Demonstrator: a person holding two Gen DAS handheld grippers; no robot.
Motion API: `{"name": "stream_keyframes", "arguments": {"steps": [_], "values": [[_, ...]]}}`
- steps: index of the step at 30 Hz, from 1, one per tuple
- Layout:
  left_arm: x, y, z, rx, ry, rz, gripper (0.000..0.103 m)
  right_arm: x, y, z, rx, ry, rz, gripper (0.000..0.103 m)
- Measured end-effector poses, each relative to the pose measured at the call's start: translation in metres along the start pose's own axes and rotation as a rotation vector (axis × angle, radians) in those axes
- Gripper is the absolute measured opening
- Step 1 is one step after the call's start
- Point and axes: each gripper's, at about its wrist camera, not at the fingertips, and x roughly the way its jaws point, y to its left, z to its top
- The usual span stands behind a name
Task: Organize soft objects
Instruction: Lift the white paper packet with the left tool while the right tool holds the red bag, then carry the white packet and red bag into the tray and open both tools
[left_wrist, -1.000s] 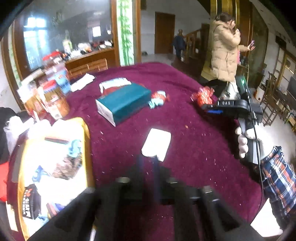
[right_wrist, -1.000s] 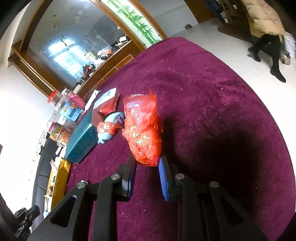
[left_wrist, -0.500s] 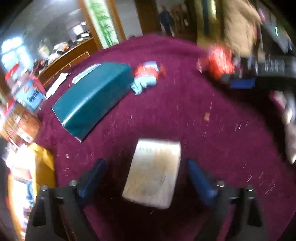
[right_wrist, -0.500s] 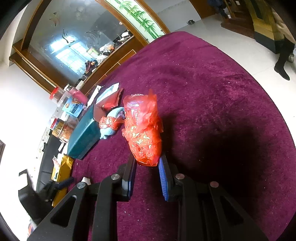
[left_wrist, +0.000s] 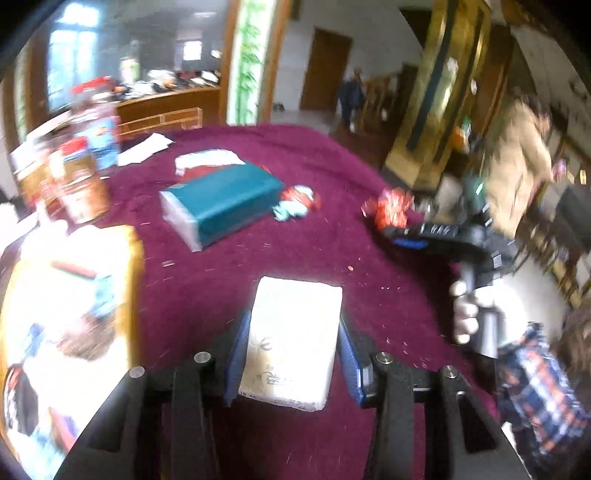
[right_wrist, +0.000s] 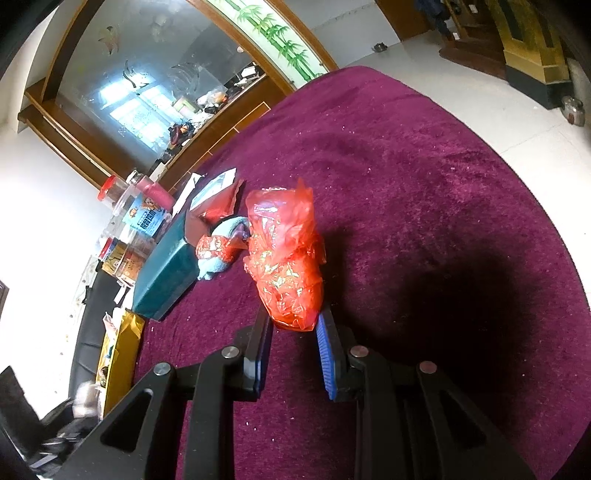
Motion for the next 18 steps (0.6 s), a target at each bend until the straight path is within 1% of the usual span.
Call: {"name": "stream_keyframes", "arguments": {"steps": [2, 3, 4, 5, 6, 7, 9, 11, 13, 15, 18], "values": [[-0.034, 0.027, -0.010, -0.055, -0.031, 0.037, 0.047, -0.001, 0.007, -0.001, -0.033, -0.009, -0.020, 0.023], [-0.045, 0.041, -0.013, -0.079, -0.039, 0.058, 0.047, -0.002, 0.011, -0.002, -0.050, -0.010, -0.035, 0.023], [-0.061, 0.061, -0.019, -0.110, -0.050, 0.100, 0.047, -0.004, 0.018, -0.003, -0.070, -0.012, -0.048, 0.023], [-0.067, 0.075, -0.022, -0.127, -0.052, 0.127, 0.047, -0.007, 0.025, -0.004, -0.085, -0.016, -0.050, 0.023], [-0.079, 0.096, -0.029, -0.158, -0.053, 0.172, 0.047, -0.014, 0.037, -0.007, -0.103, -0.025, -0.033, 0.023], [-0.085, 0.109, -0.035, -0.181, -0.052, 0.196, 0.047, -0.019, 0.047, -0.010, -0.110, -0.027, -0.013, 0.023], [-0.090, 0.145, -0.048, -0.262, -0.027, 0.231, 0.047, -0.027, 0.076, -0.018, -0.142, -0.013, 0.034, 0.023], [-0.090, 0.167, -0.059, -0.315, -0.008, 0.246, 0.047, -0.030, 0.111, -0.030, -0.205, 0.008, 0.072, 0.023], [-0.084, 0.181, -0.069, -0.348, 0.007, 0.265, 0.047, -0.028, 0.144, -0.043, -0.259, 0.043, 0.112, 0.023], [-0.076, 0.193, -0.075, -0.379, 0.021, 0.266, 0.048, -0.022, 0.175, -0.060, -0.300, 0.091, 0.154, 0.023], [-0.060, 0.209, -0.078, -0.418, 0.044, 0.280, 0.050, -0.008, 0.223, -0.095, -0.376, 0.182, 0.214, 0.023]]}}
